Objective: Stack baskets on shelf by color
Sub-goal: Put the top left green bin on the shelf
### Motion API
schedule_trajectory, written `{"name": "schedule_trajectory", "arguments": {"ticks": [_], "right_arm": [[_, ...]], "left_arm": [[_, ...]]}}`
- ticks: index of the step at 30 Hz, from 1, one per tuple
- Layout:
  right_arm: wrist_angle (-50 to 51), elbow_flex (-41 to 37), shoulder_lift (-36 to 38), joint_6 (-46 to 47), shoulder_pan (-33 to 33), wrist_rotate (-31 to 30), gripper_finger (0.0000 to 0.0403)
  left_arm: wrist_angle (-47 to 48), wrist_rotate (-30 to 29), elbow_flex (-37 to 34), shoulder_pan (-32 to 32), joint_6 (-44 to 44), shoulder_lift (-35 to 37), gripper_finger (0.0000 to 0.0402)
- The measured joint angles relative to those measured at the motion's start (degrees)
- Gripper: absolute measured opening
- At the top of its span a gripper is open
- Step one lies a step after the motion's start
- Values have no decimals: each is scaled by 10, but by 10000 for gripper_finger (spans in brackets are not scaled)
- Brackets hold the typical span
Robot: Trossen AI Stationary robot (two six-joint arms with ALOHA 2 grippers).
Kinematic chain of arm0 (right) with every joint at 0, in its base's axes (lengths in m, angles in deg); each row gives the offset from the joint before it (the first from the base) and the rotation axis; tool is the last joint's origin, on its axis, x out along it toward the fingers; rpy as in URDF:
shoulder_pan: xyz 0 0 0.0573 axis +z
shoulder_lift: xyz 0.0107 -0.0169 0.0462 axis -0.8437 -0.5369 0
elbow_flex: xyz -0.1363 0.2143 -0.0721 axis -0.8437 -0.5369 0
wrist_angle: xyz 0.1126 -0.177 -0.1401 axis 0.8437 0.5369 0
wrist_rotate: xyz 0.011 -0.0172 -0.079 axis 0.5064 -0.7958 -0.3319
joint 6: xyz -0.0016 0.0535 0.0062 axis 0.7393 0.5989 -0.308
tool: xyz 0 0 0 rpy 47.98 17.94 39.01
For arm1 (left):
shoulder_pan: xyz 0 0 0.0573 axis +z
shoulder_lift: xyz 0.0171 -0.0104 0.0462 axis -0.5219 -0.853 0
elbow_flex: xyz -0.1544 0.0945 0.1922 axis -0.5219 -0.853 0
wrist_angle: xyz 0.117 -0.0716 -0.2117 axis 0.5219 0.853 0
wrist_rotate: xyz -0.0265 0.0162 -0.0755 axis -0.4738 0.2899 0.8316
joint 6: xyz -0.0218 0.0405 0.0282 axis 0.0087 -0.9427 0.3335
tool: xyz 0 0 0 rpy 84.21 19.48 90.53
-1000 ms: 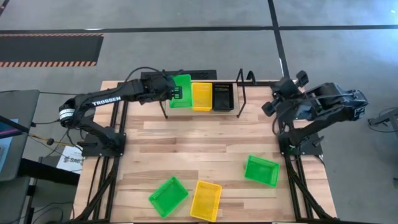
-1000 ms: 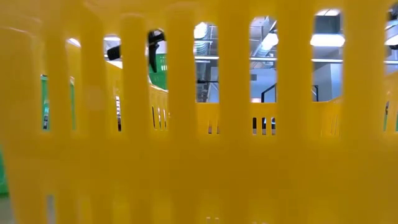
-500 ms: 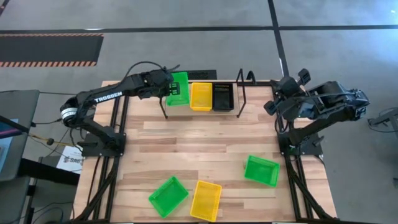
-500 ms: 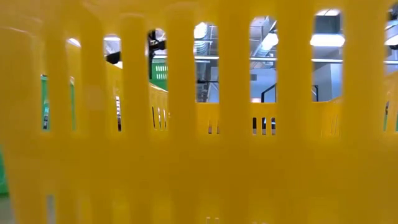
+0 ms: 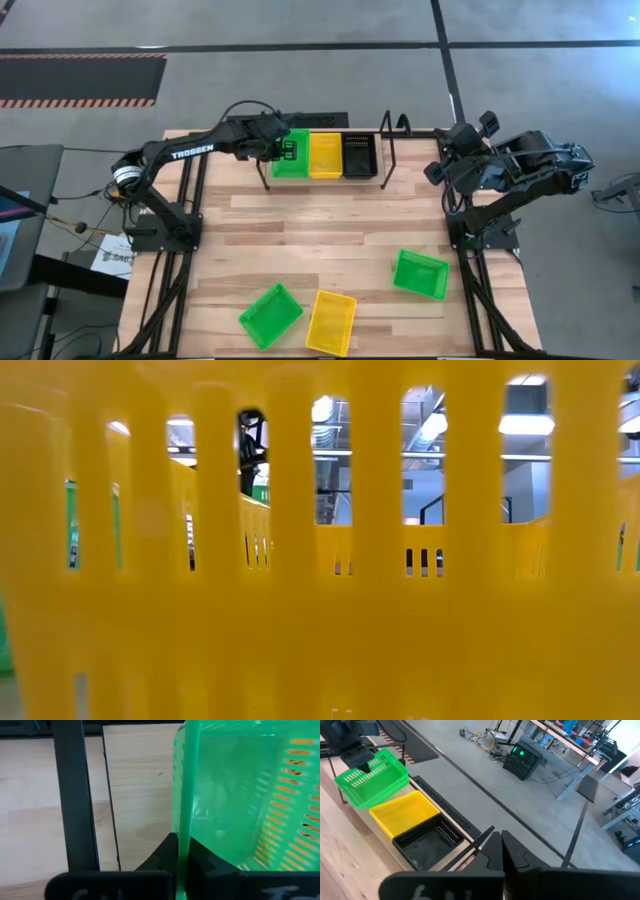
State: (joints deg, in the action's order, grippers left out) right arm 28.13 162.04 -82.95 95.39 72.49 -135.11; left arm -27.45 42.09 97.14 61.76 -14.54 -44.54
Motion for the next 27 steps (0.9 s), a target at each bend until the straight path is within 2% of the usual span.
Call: {"name": "schedule_trajectory", "arguments": {"ticks": [7, 16, 27], "right_arm": [[0, 0, -4, 0, 0, 0, 1], [0, 0, -11, -5, 0, 0, 1], [0, 0, -12, -20, 0, 0, 1]], "left_arm": [[22, 2, -1, 10, 9, 1, 0], [26, 43, -1, 8, 36, 0, 0], [26, 35, -2, 5, 37, 0, 0]]}}
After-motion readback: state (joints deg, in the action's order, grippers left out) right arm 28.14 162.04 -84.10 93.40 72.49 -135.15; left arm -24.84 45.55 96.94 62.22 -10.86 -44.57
